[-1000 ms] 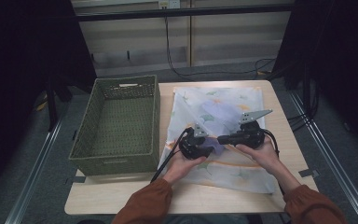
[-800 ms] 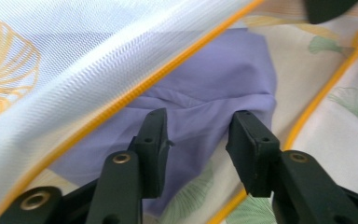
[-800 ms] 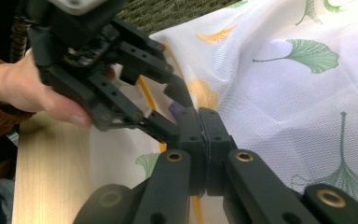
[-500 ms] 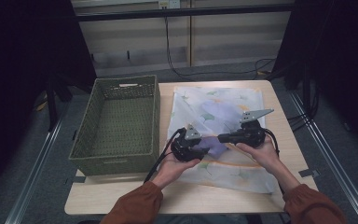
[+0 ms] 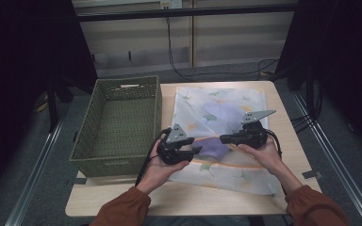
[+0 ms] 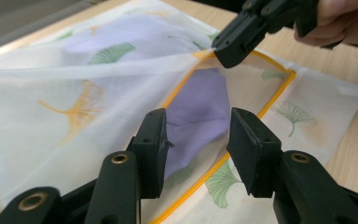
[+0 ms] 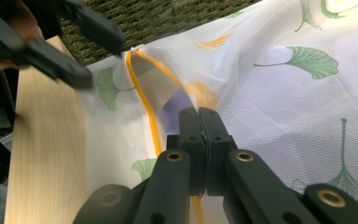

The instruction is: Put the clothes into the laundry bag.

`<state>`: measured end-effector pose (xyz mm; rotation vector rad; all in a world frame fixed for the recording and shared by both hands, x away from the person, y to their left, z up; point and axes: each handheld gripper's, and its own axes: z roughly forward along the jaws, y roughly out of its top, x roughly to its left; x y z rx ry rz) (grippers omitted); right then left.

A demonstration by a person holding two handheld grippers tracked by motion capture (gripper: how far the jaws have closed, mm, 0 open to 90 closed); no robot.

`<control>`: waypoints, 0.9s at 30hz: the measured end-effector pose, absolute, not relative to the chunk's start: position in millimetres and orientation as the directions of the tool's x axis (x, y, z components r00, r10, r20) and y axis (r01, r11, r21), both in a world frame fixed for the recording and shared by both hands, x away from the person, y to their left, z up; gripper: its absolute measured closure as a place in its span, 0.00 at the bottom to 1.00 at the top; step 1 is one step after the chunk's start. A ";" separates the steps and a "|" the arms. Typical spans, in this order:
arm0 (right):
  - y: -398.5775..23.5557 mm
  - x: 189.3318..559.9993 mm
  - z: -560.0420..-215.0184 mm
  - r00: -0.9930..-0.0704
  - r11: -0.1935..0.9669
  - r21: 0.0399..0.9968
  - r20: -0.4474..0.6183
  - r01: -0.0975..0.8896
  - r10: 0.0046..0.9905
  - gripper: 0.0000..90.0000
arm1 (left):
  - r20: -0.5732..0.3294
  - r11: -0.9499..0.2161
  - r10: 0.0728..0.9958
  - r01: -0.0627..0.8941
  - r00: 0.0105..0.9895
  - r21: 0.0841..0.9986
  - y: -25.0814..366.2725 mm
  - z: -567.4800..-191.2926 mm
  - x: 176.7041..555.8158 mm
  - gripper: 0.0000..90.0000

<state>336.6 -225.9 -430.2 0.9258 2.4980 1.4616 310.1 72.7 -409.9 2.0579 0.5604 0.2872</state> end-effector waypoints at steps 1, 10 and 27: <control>-225.9 336.5 -429.9 -0.811 0.353 0.822 0.206 0.447 0.547 1.00 | -0.024 -0.432 0.504 0.276 0.863 0.859 78.4 -407.8 309.1 0.62; -218.2 333.1 -434.9 -0.826 0.397 0.798 0.209 0.454 0.524 0.99 | -0.012 -0.388 0.550 0.268 0.835 0.882 120.9 -394.6 293.3 0.58; -200.3 337.7 -466.3 -0.831 0.499 0.687 0.297 0.528 0.470 0.97 | -0.027 -0.345 0.595 0.286 0.803 0.894 146.4 -392.8 293.6 0.55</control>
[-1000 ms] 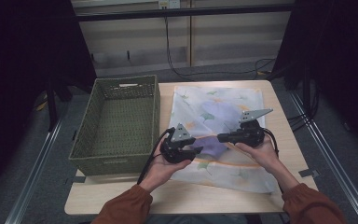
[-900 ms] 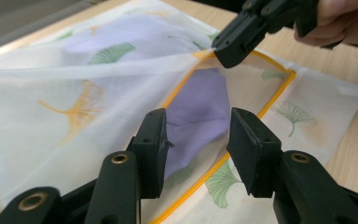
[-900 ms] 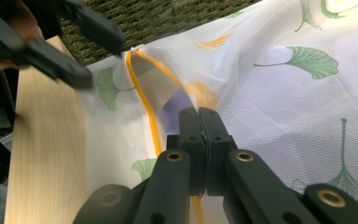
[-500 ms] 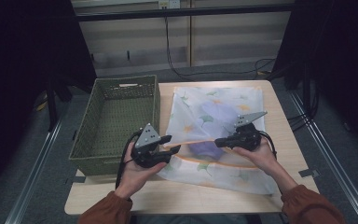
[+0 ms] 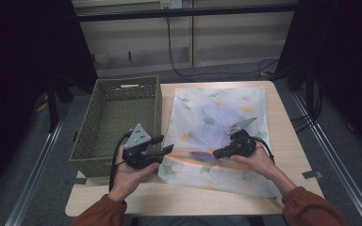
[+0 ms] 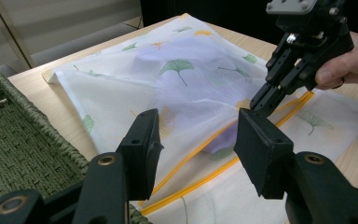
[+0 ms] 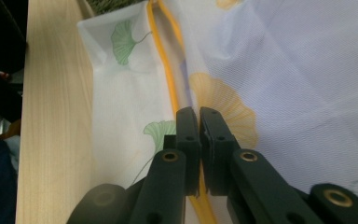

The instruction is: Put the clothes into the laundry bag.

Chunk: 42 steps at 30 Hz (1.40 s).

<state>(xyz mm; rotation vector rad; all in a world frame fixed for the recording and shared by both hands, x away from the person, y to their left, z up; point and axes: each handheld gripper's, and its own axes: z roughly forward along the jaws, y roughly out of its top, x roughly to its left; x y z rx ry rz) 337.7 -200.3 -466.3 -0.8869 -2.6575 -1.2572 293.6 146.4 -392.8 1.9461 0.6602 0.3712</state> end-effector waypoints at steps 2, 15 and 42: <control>-198.1 338.0 -471.1 -0.833 0.511 0.677 0.300 0.530 0.465 0.97 | -0.031 -0.342 0.595 0.288 0.803 0.894 146.5 -393.2 294.3 0.55; -185.5 336.3 -491.4 -0.849 0.606 0.602 0.282 0.519 0.446 0.99 | -0.027 -0.348 0.597 0.289 0.802 0.892 145.7 -395.4 294.1 0.55; -194.4 330.5 -489.1 -0.830 0.605 0.596 0.213 0.529 0.516 0.99 | -0.043 -0.292 0.668 0.316 0.743 0.903 193.0 -397.8 270.9 0.36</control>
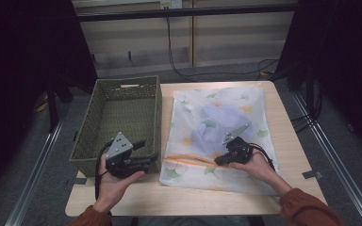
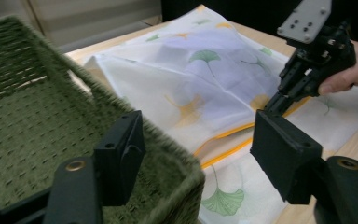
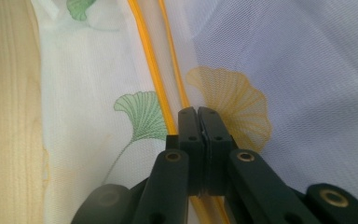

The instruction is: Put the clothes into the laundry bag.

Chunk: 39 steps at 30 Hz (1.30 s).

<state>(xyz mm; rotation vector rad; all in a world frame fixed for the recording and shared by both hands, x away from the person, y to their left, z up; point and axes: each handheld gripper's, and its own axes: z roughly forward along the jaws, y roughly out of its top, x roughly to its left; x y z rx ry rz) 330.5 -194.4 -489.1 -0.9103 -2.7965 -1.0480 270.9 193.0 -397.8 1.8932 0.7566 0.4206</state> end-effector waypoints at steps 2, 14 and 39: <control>-196.7 329.6 -486.8 -0.828 0.585 0.618 0.212 0.525 0.520 0.97 | -0.055 -0.271 0.683 0.323 0.728 0.906 199.1 -399.4 267.3 0.33; -224.7 310.3 -467.6 -0.780 0.420 0.757 0.183 0.500 0.598 0.84 | -0.076 -0.225 0.724 0.339 0.685 0.914 222.6 -408.3 252.7 0.29; -302.2 237.9 -448.7 -0.578 0.110 0.876 0.210 0.469 0.789 0.41 | -0.118 -0.158 0.772 0.368 0.624 0.917 255.1 -418.4 237.7 0.24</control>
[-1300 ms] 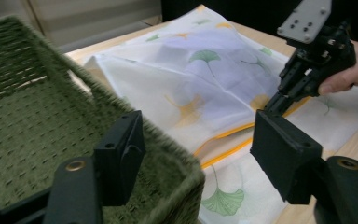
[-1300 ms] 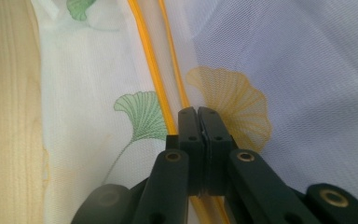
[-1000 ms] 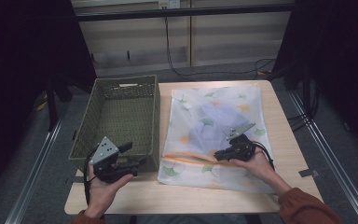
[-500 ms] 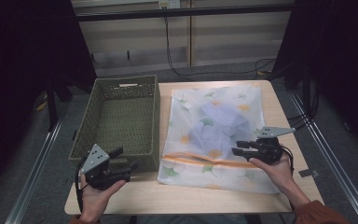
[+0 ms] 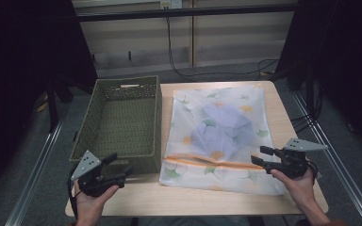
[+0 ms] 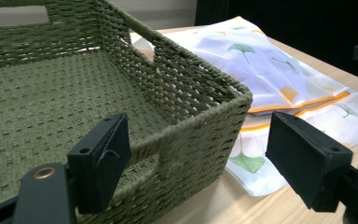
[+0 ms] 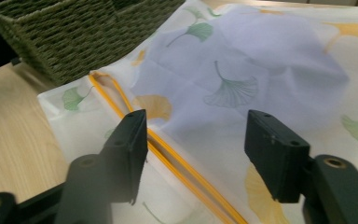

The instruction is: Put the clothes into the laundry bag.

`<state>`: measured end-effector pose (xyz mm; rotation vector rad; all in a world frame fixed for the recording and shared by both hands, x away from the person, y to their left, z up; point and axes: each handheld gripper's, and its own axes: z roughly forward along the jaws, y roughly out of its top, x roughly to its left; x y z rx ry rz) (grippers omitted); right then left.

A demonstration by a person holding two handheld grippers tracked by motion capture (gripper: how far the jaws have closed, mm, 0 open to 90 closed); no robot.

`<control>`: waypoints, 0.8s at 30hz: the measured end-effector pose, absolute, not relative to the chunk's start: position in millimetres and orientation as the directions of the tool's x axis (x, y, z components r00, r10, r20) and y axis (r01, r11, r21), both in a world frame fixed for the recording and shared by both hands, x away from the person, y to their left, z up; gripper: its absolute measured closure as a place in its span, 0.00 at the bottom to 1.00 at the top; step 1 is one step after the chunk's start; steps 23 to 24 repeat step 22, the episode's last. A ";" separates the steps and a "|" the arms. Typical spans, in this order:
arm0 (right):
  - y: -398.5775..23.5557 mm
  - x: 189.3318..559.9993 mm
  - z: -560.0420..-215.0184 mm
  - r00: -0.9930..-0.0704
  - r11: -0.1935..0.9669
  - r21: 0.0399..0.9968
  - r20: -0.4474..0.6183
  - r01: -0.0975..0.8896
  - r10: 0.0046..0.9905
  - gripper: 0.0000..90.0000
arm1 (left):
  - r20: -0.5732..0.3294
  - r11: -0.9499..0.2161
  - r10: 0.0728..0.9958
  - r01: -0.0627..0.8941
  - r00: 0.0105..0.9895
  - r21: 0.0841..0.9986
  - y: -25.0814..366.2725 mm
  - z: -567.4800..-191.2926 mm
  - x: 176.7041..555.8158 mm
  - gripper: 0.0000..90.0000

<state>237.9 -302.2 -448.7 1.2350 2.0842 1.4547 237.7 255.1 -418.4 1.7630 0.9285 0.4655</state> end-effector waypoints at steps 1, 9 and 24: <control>-304.0 236.7 -448.5 -0.580 0.108 0.880 0.209 0.463 0.787 0.40 | -0.117 -0.153 0.777 0.366 0.619 0.918 256.5 -418.5 237.0 0.24; -315.3 214.5 -443.2 -0.548 0.074 0.897 0.199 0.436 0.812 0.25 | -0.127 -0.116 0.804 0.362 0.582 0.925 274.0 -421.9 225.4 0.23; -327.0 206.9 -443.4 -0.484 0.043 0.884 0.214 0.466 0.849 0.16 | -0.055 -0.186 0.809 0.343 0.585 0.921 270.2 -422.4 222.1 0.21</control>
